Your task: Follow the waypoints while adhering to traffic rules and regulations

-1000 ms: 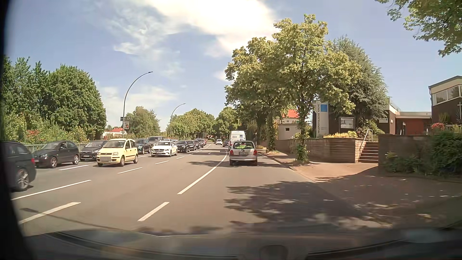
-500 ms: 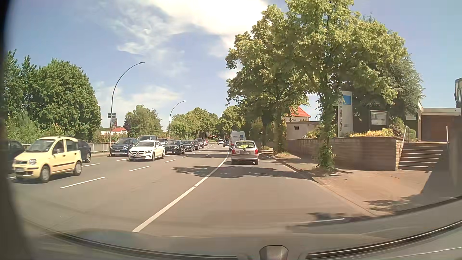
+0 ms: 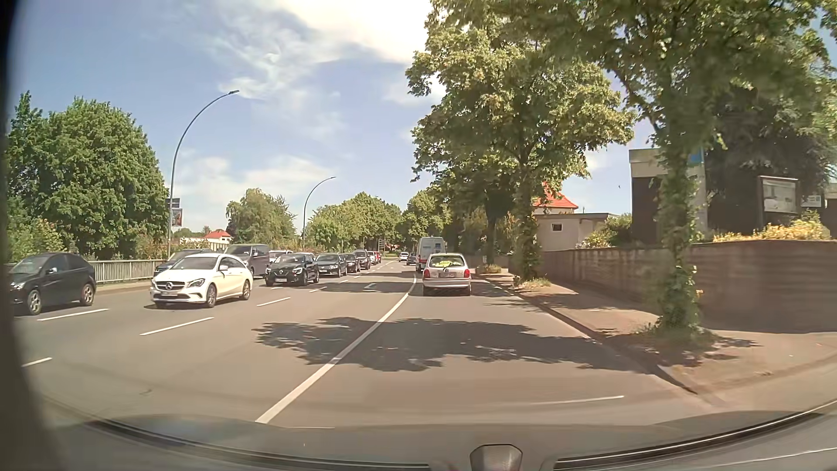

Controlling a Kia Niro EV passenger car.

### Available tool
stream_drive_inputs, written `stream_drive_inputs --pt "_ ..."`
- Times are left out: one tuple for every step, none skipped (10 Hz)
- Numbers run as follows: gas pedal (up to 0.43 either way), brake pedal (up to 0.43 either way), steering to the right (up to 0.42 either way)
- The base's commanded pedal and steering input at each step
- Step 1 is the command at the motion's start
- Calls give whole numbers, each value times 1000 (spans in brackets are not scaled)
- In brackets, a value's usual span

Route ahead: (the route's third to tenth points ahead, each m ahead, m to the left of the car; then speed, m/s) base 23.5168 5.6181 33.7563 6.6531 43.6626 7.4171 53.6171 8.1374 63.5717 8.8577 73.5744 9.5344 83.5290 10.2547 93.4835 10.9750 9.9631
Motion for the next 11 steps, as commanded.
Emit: stream_drive_inputs --pt "189 6 -9" --pt "189 6 -9" --pt "189 6 -8" --pt "189 6 -8" --pt "189 6 -8" --pt "189 6 -8" --pt "189 6 -8" --pt "189 6 -7" --pt "189 6 -7" --pt "189 0 -8" --pt "189 6 -8"
